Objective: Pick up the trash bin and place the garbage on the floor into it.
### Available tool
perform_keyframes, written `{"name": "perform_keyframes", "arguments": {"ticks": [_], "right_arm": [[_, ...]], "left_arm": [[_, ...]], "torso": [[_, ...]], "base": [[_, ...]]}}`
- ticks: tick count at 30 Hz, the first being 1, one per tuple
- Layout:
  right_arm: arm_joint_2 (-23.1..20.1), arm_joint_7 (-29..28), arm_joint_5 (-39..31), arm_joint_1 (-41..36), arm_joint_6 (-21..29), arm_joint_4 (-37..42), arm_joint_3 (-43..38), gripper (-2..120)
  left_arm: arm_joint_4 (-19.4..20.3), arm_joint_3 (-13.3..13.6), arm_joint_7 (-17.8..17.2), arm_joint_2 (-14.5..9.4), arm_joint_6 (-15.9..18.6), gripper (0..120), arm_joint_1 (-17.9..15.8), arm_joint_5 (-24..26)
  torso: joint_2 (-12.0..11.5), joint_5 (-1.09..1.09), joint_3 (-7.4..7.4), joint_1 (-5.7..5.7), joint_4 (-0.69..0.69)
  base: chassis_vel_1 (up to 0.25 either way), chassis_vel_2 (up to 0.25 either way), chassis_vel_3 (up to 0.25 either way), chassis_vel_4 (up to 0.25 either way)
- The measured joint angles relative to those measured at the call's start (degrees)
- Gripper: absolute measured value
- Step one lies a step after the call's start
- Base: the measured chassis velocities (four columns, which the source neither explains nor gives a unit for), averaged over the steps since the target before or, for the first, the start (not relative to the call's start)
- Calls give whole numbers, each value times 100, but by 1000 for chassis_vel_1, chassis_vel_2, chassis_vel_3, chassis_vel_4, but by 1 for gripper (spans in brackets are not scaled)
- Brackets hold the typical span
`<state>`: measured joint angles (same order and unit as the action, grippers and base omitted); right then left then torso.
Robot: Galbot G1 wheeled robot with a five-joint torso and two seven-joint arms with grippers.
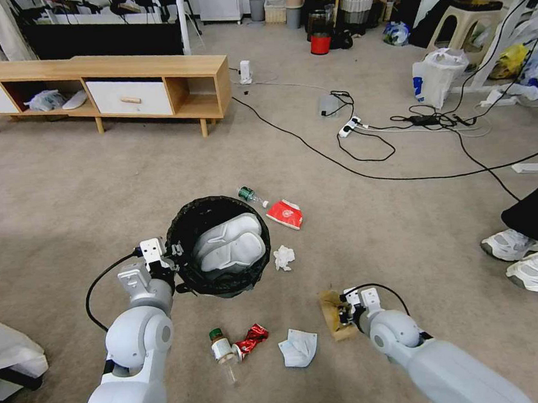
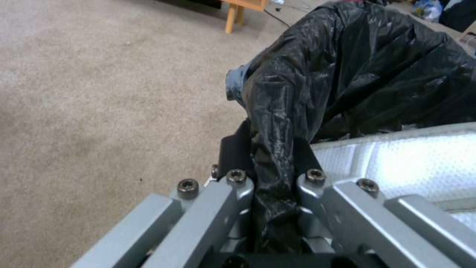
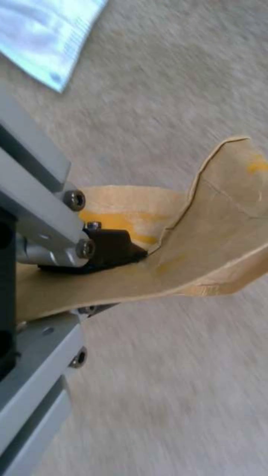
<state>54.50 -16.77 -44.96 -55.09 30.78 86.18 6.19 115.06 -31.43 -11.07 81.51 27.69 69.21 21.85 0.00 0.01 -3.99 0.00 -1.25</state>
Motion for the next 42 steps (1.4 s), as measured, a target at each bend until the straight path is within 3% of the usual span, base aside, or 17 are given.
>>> {"name": "perform_keyframes", "arguments": {"ticks": [8, 17, 23, 32, 42], "right_arm": [[-606, -44, 215, -377, -2, 1020, -903, 0], [-869, 9, 371, -615, -88, 1726, -1515, 0], [-1116, 452, 797, -1000, -604, 2370, -2334, 0], [-1121, 939, 831, -982, -1111, 2790, -2727, 0], [-960, 2592, 1009, -586, -2734, 2652, -2426, 0]], "left_arm": [[-47, 63, -137, -56, 160, 5, -31, 249], [-40, 107, -290, -89, 329, 5, -41, 424], [54, 152, -399, -125, 505, 5, -7, 595], [50, 173, -409, -134, 532, 5, 5, 635], [-5, 229, -390, -145, 532, 5, -22, 624]], "torso": [[0, 0, 0, 0, 0], [0, 0, 0, 0, 1], [0, 1, 0, 0, -1], [0, -1, 0, 0, 1], [0, -1, 0, 0, 1]], "base": [[0, 0, 0, 0], [0, 0, 0, 0], [0, 0, 0, 0], [0, 0, 0, 0], [0, 0, 0, 0]]}}
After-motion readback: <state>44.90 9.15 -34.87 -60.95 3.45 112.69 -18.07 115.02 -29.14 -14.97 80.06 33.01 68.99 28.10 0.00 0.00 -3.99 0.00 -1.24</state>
